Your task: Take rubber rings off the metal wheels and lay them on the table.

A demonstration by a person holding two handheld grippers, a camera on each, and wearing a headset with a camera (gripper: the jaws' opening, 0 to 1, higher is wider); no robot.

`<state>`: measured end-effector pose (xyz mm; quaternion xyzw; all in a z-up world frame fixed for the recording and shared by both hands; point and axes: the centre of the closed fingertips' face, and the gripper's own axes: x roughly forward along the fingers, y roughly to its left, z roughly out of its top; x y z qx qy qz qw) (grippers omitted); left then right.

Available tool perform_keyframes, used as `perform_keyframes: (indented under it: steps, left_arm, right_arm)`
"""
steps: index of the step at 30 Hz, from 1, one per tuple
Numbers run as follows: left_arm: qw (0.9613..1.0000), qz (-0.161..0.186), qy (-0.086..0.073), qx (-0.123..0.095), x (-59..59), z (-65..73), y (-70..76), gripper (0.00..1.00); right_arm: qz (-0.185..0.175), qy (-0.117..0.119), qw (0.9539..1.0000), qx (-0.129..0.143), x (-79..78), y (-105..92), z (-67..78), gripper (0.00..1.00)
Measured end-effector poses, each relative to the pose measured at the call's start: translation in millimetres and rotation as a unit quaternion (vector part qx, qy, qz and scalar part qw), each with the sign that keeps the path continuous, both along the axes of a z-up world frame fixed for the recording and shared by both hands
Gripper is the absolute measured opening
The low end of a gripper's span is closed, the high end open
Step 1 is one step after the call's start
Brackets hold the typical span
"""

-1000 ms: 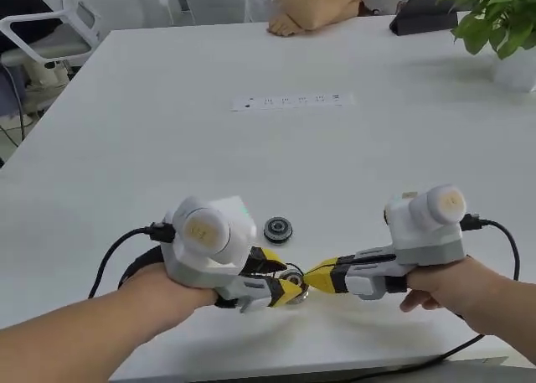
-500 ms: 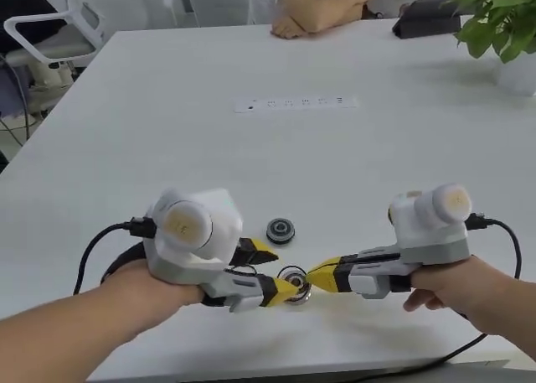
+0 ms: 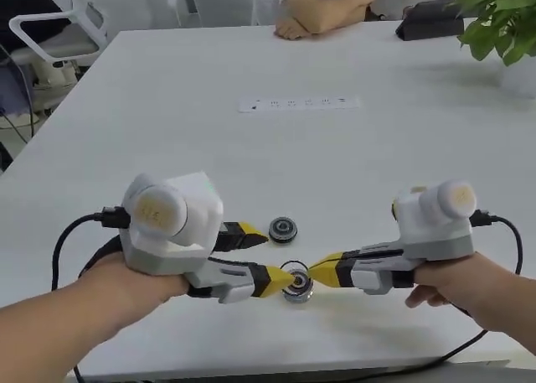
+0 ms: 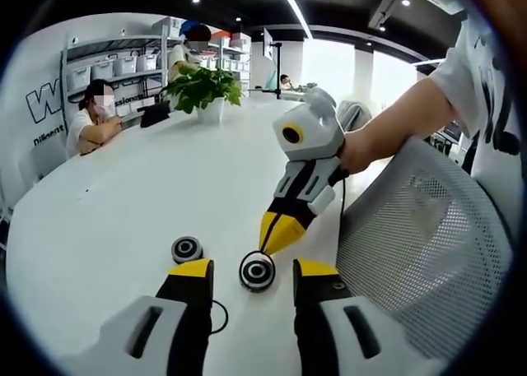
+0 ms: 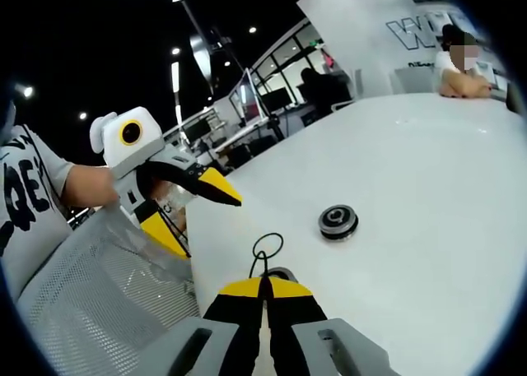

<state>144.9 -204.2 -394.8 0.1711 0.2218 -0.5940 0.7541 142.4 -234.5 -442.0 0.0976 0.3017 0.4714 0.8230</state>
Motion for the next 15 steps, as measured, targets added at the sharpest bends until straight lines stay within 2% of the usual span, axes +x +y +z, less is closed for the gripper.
perform_keyframes:
  steps: [12,15]
  left_arm:
    - [0.9996,0.028,0.001,-0.01,5.2,10.8,20.7,0.42]
    - [0.9993,0.034,0.006,-0.014,5.0,12.9,25.8,0.43]
  right_arm:
    - [0.002,-0.007,1.0,0.003,-4.1,6.7,12.7,0.0]
    - [0.004,-0.009,0.9999,0.003,-4.3,8.9,15.8,0.0]
